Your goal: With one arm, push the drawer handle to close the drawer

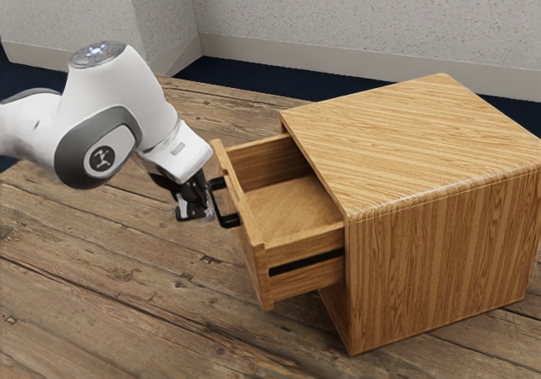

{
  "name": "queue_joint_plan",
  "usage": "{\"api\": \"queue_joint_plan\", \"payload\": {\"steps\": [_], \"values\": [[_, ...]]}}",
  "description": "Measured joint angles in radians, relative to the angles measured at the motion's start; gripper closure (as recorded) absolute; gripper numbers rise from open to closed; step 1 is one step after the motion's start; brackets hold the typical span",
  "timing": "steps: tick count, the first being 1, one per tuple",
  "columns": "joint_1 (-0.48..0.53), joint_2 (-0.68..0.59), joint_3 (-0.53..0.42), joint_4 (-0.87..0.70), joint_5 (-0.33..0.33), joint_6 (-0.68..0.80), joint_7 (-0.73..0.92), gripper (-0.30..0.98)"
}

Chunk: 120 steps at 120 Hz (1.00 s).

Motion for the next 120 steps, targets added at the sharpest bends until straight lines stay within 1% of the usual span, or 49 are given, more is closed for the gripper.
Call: {"api": "queue_joint_plan", "payload": {"steps": [33,45,60,77,93,120], "values": [[0.0,0.098,-0.031,0.08,0.007,0.003,-0.011,0.79],[0.0,0.126,-0.04,0.113,0.01,0.003,-0.016,0.77],[0.0,0.159,-0.051,0.145,0.015,0.003,-0.025,0.78],[0.001,0.189,-0.057,0.183,0.021,0.002,-0.034,0.77],[-0.001,0.24,-0.076,0.231,0.046,0.002,-0.048,0.78],[-0.007,0.297,-0.08,0.285,0.072,0.002,-0.067,0.79]]}}
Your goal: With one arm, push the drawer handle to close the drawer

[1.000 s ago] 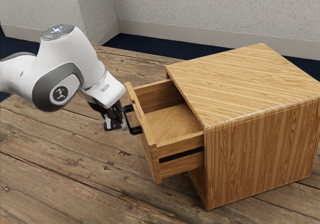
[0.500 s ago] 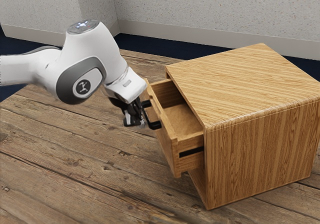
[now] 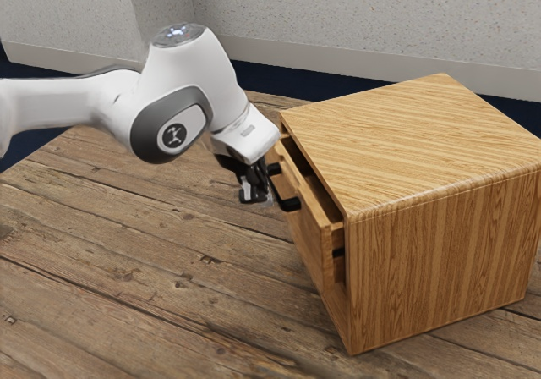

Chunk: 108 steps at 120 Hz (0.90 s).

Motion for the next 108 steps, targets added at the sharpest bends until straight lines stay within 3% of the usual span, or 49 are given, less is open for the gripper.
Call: {"api": "queue_joint_plan", "payload": {"steps": [56,108], "values": [[-0.023,0.094,-0.007,0.089,0.053,0.0,-0.03,0.79],[-0.034,0.106,-0.007,0.104,0.06,-0.002,-0.047,0.78]]}}
